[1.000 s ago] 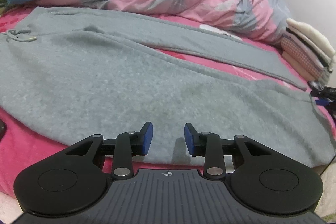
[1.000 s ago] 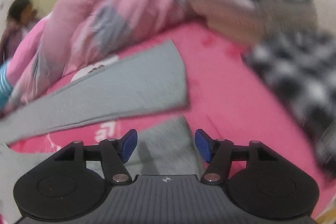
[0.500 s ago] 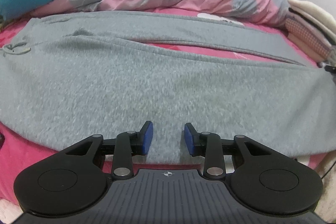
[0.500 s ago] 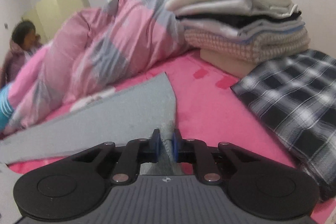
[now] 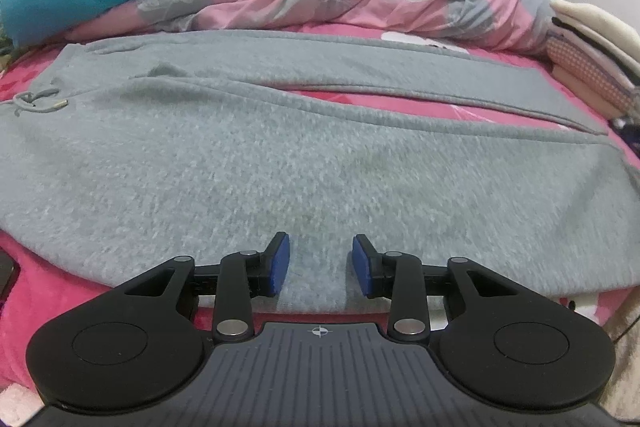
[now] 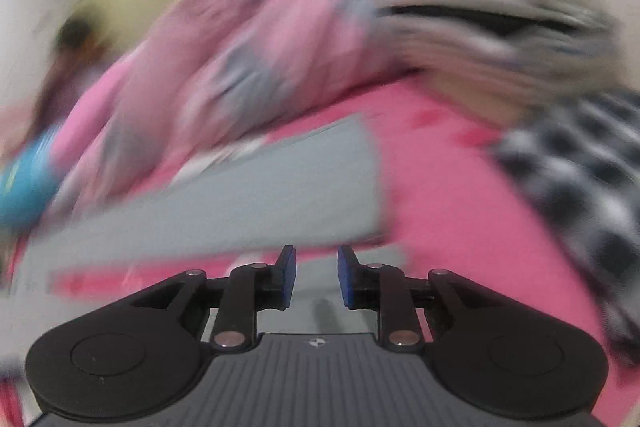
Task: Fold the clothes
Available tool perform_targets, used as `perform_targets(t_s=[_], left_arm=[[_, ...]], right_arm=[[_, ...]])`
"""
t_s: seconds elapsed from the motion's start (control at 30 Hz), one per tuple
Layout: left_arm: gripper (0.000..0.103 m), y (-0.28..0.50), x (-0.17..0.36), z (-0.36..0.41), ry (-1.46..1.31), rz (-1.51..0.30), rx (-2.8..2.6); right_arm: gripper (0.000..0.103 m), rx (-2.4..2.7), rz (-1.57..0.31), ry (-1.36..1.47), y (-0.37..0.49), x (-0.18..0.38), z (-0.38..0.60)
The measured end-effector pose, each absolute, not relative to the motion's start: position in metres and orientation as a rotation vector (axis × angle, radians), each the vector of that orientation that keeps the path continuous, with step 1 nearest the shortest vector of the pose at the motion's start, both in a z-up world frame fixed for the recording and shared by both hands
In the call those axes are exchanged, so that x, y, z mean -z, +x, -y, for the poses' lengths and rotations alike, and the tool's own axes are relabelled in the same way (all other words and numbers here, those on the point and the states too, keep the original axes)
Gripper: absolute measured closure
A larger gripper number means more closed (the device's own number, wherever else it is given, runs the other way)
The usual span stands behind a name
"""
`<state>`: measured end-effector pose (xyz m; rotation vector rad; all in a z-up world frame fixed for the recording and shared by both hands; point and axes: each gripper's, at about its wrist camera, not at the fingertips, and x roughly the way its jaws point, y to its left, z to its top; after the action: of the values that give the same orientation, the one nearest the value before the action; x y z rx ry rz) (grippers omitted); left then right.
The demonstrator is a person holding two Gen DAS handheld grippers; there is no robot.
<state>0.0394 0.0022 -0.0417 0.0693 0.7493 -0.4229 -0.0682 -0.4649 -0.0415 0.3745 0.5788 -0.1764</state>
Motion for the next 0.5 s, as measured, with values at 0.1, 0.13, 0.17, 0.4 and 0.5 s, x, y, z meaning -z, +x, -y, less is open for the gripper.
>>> perform_targets(t_s=[0.1,0.13,0.17,0.4,0.5], left_arm=[[0.056,0.039,0.042,-0.005,0.054,-0.747,0.418],[0.051,0.039,0.042,-0.006,0.049,-0.746,0.417],[0.049,0.039,0.043,-0.008,0.044,-0.746,0.416],[0.041,0.038,0.045,-0.019,0.020,-0.744,0.411],[0.040,0.037,0.043,-0.019,0.017,-0.748,0.404]], right_arm=[[0.072,0.111,-0.704,0.159,-0.059,0.057,0.436],[0.072,0.103,-0.743,0.091,-0.058,0.064,0.429],[0.070,0.123,-0.738,0.074,-0.068,0.067,0.432],[0.069,0.361,-0.733,0.138,-0.132,0.034,0.444],[0.069,0.196,-0.652,0.088,-0.114,0.014,0.393]])
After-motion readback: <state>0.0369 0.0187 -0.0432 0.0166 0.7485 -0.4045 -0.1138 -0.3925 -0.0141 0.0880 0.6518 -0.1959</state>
